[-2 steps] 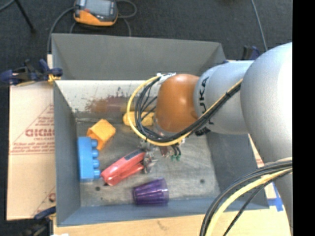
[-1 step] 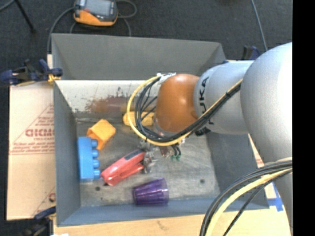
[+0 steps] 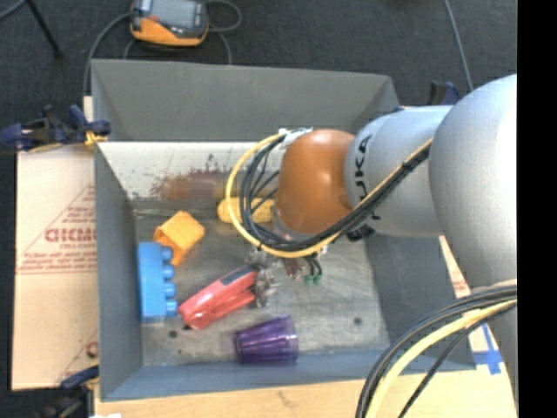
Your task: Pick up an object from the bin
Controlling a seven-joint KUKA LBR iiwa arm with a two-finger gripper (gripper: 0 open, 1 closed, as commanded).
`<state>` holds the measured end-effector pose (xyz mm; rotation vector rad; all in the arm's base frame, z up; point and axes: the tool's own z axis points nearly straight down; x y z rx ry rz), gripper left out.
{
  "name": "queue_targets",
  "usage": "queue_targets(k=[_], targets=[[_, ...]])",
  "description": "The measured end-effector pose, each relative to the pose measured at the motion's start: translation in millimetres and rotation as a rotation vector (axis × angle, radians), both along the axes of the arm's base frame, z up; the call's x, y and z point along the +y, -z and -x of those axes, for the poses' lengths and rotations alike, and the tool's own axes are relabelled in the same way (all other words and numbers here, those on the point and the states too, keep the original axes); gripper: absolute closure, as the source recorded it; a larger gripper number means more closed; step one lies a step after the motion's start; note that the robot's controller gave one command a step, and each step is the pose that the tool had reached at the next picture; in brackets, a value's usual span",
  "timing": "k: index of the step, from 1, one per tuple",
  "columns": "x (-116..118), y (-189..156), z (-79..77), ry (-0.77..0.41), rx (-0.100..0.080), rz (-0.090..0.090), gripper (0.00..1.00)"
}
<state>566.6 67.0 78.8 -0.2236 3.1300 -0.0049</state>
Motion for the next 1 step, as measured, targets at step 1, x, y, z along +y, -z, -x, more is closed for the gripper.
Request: queue_targets(k=[1], targets=[[-0.6,-18.7,2.4,0.001,0.010,0.001,1.00]])
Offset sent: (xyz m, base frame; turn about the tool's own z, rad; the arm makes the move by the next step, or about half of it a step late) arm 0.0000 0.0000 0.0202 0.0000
